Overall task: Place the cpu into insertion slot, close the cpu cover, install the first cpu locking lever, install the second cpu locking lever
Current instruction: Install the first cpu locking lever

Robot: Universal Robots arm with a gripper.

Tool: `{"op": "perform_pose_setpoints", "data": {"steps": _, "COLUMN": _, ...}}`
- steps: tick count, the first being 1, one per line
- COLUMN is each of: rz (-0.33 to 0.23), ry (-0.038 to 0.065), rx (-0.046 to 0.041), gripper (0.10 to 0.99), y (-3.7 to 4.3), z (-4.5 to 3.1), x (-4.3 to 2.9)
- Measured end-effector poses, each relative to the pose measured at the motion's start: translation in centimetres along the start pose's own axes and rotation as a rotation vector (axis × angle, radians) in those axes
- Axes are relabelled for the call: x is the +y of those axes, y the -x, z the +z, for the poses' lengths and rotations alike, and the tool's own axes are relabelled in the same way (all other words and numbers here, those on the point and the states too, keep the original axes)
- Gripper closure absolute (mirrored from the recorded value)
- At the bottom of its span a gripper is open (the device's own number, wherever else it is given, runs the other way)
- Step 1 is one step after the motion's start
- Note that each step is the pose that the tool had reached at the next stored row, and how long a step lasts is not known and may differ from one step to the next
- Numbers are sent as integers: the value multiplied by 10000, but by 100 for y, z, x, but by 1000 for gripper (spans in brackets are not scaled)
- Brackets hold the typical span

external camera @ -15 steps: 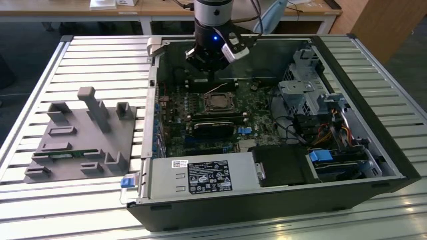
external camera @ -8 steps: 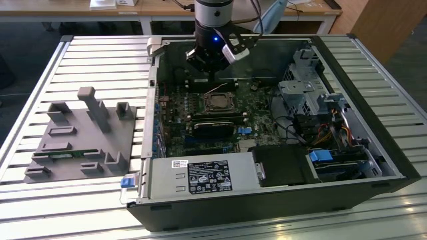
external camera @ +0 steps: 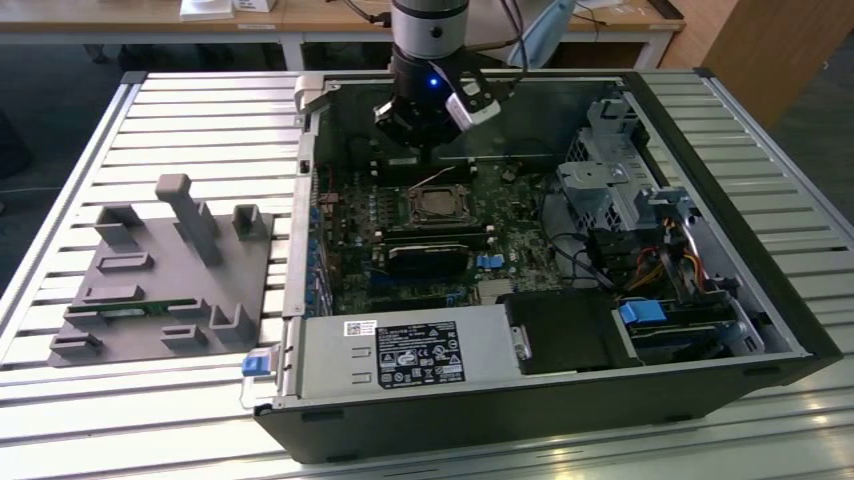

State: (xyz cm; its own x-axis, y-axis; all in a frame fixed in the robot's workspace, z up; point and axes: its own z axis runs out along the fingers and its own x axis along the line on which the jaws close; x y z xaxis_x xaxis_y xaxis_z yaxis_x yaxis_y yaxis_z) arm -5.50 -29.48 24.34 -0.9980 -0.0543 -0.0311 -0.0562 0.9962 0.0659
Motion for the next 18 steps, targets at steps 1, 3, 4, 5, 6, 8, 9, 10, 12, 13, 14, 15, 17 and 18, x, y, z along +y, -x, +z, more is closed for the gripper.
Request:
{"op": "perform_pose_setpoints", "data": {"steps": 1, "rz": 1, "ry": -1, "rx": 1, "gripper": 980, "y": 10, "z": 9, "x": -1}}
{"op": "perform_pose_setpoints", "data": {"steps": 3, "rz": 0, "ry": -2, "rx": 2, "gripper": 980, "y": 33, "z": 22, "x": -3}}
{"op": "perform_pose_setpoints", "data": {"steps": 4, "rz": 0, "ry": -2, "rx": 2, "gripper": 980, "y": 38, "z": 26, "x": -4}}
{"op": "perform_pose_setpoints", "data": {"steps": 5, "rz": 0, "ry": -2, "rx": 1, "gripper": 980, "y": 40, "z": 29, "x": -4}}
{"op": "perform_pose_setpoints", "data": {"steps": 6, "rz": 1, "ry": -1, "rx": 1, "gripper": 980, "y": 41, "z": 31, "x": -4}}
{"op": "perform_pose_setpoints", "data": {"steps": 8, "rz": 1, "ry": -2, "rx": 1, "gripper": 980, "y": 41, "z": 36, "x": -5}}
{"op": "perform_pose_setpoints", "data": {"steps": 9, "rz": 0, "ry": -1, "rx": 1, "gripper": 980, "y": 42, "z": 37, "x": -5}}
{"op": "perform_pose_setpoints", "data": {"steps": 10, "rz": 0, "ry": -2, "rx": 1, "gripper": 980, "y": 42, "z": 39, "x": -5}}
{"op": "perform_pose_setpoints", "data": {"steps": 12, "rz": 0, "ry": -1, "rx": 1, "gripper": 980, "y": 42, "z": 47, "x": -5}}
{"op": "perform_pose_setpoints", "data": {"steps": 13, "rz": 0, "ry": -2, "rx": 1, "gripper": 980, "y": 42, "z": 48, "x": -5}}
{"op": "perform_pose_setpoints", "data": {"steps": 14, "rz": 0, "ry": -1, "rx": 1, "gripper": 980, "y": 42, "z": 50, "x": -5}}
{"op": "perform_pose_setpoints", "data": {"steps": 15, "rz": 0, "ry": -1, "rx": 1, "gripper": 980, "y": 42, "z": 51, "x": -6}}
{"op": "perform_pose_setpoints", "data": {"steps": 17, "rz": 0, "ry": 0, "rx": 0, "gripper": 980, "y": 43, "z": 55, "x": -6}}
{"op": "perform_pose_setpoints", "data": {"steps": 18, "rz": -1, "ry": 1, "rx": -1, "gripper": 980, "y": 45, "z": 58, "x": -6}}
